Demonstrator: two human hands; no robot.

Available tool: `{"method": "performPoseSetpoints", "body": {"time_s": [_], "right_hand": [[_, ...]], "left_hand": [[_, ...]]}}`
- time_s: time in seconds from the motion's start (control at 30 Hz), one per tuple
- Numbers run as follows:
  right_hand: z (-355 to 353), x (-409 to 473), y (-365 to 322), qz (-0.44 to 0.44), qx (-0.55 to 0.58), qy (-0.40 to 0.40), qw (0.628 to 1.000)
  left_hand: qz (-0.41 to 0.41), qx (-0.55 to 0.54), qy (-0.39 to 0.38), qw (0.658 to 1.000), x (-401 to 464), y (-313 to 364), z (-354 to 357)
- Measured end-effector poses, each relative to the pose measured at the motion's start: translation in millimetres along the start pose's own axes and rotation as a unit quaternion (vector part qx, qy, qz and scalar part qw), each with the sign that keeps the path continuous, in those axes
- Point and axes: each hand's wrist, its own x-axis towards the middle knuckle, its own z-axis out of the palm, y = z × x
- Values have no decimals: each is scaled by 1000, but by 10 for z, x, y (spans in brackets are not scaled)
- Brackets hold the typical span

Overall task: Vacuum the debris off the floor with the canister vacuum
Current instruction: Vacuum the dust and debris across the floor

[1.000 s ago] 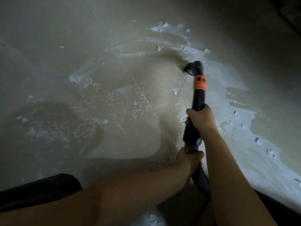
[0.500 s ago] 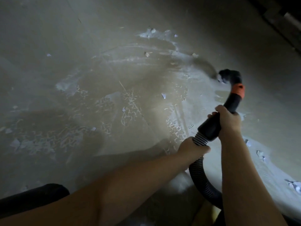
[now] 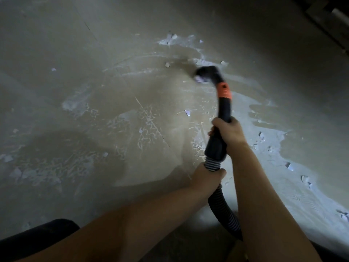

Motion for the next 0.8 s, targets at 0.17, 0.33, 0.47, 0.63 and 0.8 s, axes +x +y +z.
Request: {"method": "performPoseSetpoints", "body": {"time_s": [0.17,0.33,0.47,0.63,0.8], "right_hand": [[-685,150,-11,34,162,224,960],[-528,302,-139,47,154,190,969],[95,352,-264,22,46,2,999],[301,283,-257,-13,-73,-89,993],[-258,424,-198,24,115,139,983]], "left_hand": [[32,162,-94,982,170,425,170],[25,159,-85,983,277,511,109],[43,89,25,995,306,315,-128],[2,-1,47,999,299,227,-75],[27,134,-61,989,380,514,-46]]}}
